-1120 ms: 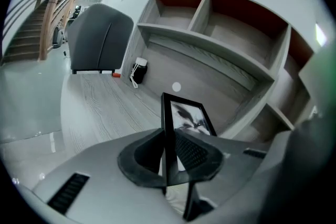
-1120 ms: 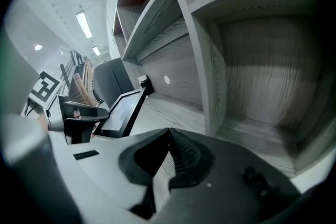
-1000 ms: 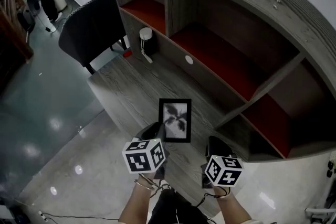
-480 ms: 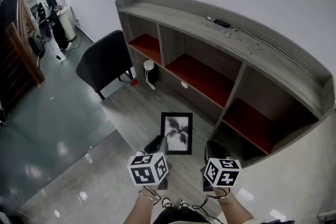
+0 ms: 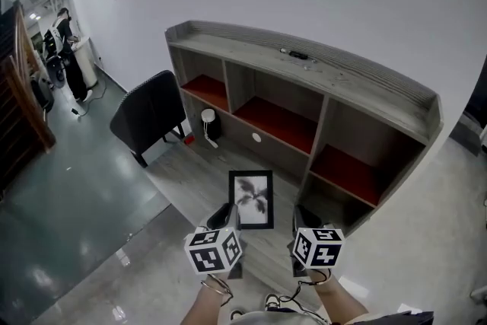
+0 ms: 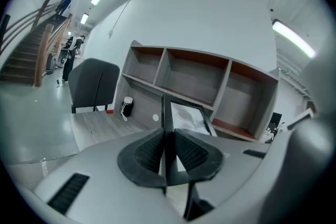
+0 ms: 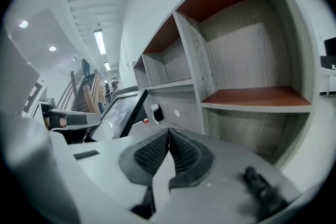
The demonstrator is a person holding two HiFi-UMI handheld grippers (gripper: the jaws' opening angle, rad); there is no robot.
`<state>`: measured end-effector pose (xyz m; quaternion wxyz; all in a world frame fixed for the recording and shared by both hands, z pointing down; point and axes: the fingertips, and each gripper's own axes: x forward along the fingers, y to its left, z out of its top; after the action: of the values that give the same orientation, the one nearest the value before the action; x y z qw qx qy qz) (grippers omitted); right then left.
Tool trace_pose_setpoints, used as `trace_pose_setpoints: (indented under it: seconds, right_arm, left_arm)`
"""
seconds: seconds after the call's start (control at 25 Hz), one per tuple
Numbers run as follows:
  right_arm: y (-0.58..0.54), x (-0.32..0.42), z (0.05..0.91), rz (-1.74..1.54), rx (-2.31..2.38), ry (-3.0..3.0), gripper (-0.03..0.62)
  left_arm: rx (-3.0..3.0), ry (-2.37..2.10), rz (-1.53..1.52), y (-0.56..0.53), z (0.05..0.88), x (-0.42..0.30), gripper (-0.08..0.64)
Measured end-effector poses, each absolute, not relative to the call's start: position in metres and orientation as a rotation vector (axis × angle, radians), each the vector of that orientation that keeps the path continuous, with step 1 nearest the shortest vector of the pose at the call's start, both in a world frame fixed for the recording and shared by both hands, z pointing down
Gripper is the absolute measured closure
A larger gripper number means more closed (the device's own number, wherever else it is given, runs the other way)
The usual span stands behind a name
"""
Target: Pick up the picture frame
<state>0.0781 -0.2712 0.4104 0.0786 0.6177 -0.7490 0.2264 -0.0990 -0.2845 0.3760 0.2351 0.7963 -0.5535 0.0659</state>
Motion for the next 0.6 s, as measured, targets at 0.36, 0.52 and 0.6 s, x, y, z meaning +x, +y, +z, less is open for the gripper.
trace_pose_setpoints:
  seconds: [0.36,0.52,0.6]
  right_arm:
    - [-0.236,0.066,0.382,0.603,1.967,-2.192,0.560]
    - [-0.228,0.055,0.378,0.588,1.970,-2.187,0.561]
    - [-0.226,0.051,0.378,0.582,1.969,-2.189,0.560]
  left_arm:
    - [2.257,-1.452,0.123,-0.262,0.357,-0.119,0.486]
    - [2.262,-1.444,0.105,-0.257,0.353,-0.128,0.486]
    - [2.259,-1.442,0.101,-0.257,0.354,-0.129,0.486]
